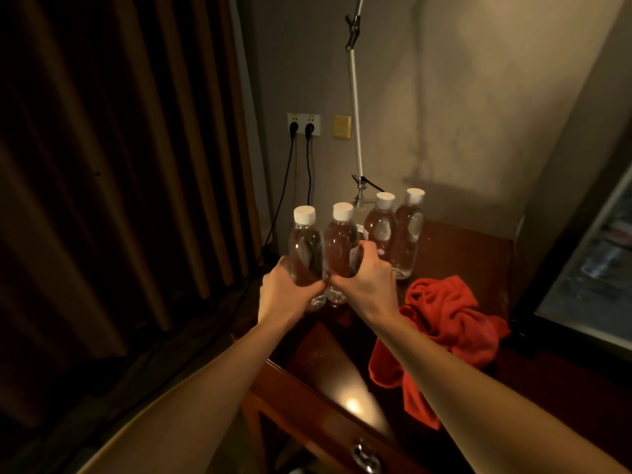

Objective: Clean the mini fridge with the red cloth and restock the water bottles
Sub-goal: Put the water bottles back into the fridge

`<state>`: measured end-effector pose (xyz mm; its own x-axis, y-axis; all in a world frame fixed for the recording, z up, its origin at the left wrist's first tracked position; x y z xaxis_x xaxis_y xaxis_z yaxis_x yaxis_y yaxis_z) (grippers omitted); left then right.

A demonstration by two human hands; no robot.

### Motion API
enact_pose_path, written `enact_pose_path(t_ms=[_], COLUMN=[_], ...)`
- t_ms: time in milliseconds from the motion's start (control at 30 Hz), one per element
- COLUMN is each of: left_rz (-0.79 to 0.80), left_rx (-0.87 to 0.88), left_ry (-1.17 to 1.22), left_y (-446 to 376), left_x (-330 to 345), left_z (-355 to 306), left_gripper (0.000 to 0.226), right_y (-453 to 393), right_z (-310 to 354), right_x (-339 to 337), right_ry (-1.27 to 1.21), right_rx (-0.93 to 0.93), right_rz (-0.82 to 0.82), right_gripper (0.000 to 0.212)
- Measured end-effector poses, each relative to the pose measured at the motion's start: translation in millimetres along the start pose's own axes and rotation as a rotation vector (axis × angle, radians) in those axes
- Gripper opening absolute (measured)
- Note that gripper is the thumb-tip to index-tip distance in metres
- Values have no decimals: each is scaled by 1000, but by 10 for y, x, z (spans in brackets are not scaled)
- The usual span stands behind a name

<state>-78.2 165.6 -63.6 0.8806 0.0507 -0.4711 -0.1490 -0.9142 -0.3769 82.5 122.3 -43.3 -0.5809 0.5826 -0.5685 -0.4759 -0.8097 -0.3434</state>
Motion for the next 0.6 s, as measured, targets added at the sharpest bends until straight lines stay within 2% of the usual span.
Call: enact_pose_path(t_ms=[233,400,600], left_rz=[8,52,207], left_rx=[124,212,299], left_ry=[72,39,106], left_y=[342,614,985], left_x=[-61,205,851], left_z=[-556,-1146,-1917], left_gripper=[50,60,44], right_y=[407,644,867], right_z=[-11,-272,-643], right_x=[-758,-1564,-2509], right_ry=[36,58,135], right_rx=[-101,-39,48], right_rz=[-198,-318,-468], right_gripper=[54,66,61])
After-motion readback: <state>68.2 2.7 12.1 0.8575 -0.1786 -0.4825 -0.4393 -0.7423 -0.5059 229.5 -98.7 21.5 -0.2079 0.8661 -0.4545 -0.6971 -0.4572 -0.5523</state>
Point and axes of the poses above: each hand's wrist, its own y-axis away from the middle knuckle, its own x-axis out of the palm, z = x × y, the point moved 2 cm from there along -y, towards the middle knuckle, and after that the axes turned 7 degrees about x, right-handed, at the moved point
